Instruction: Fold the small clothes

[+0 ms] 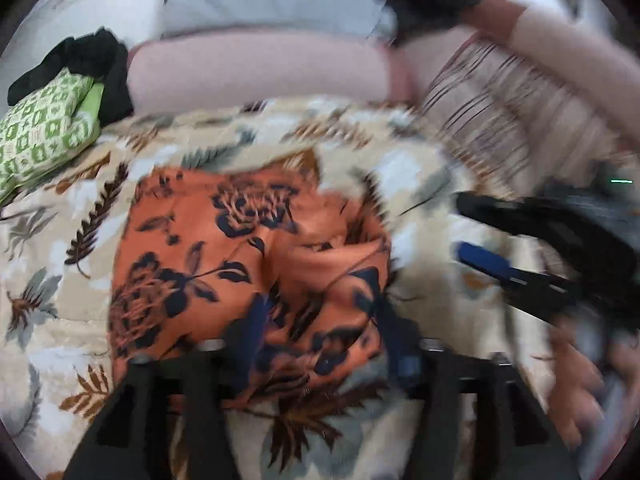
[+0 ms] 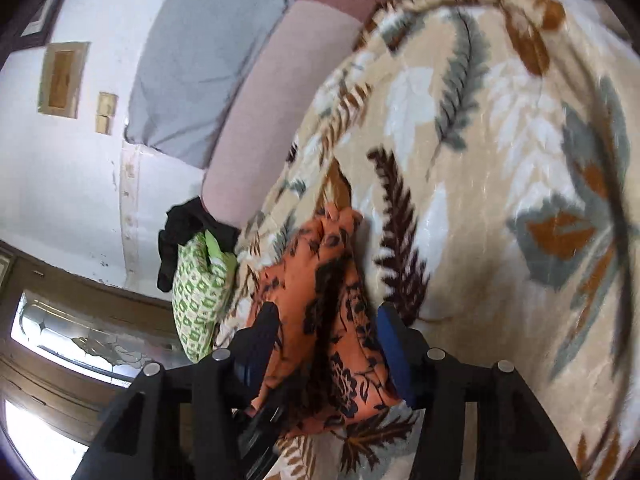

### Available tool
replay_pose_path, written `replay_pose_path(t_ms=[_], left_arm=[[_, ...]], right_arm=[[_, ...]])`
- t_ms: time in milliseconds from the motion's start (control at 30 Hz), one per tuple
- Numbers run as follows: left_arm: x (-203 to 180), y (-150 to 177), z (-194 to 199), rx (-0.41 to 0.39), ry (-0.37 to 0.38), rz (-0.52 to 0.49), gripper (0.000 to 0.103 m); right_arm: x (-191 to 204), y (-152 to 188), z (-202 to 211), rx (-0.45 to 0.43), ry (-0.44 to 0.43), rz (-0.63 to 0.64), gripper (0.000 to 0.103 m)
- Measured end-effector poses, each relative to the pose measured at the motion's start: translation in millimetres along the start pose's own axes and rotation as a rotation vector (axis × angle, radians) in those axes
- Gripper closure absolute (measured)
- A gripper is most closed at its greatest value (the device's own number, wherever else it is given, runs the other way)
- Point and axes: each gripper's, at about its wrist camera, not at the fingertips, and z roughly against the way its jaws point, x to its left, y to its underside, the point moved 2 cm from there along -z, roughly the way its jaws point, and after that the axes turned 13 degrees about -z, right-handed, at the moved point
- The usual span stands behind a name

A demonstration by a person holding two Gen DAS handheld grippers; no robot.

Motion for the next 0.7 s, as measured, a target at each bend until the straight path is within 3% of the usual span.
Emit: replay_pose_path(t_ms=[67,133,300,400,467,533,567,600,633,700], left_arm=[[15,12,32,-0.079,0.007,-0.006,0.026],[38,18,43,-0.088,-0.043,0.026,0.026],[108,41,30,0.044,-0.231,0.217,0.027],[122,50,12,0.093,-0.245,0.252,0.027],[121,56,-13,0.179,-0.260,0.215,0.026],[120,66,-26,0.215,-0.240,0.191,0.024],[119,71,-29,0.217,-0.223,0.180,0.024],[118,73,-31,0.213,-0.220,0.168,0.024],[118,74,-29,0.192,-0.212,0.158,0.024],[122,75,-27,0.155,-0.187,0.157,0.024]], right_arm=[[9,4,1,-0.008,-0.025,0.035,0.048],[25,14,-2,0.024,-0.078,0.110,0.048],[58,52,-20,0.145,-0.190,0.264,0.052],[64,77,-40,0.264,-0.253,0.278,0.053],[59,88,-57,0.297,-0.200,0.292,0.053],[40,86,-73,0.270,-0.033,0.265,0.053],[16,79,-87,0.252,0.140,0.222,0.069],[0,76,-96,0.266,0.227,0.195,0.097],[-15,72,-101,0.273,0.258,0.166,0.100],[-15,70,-96,0.277,0.220,0.149,0.100]])
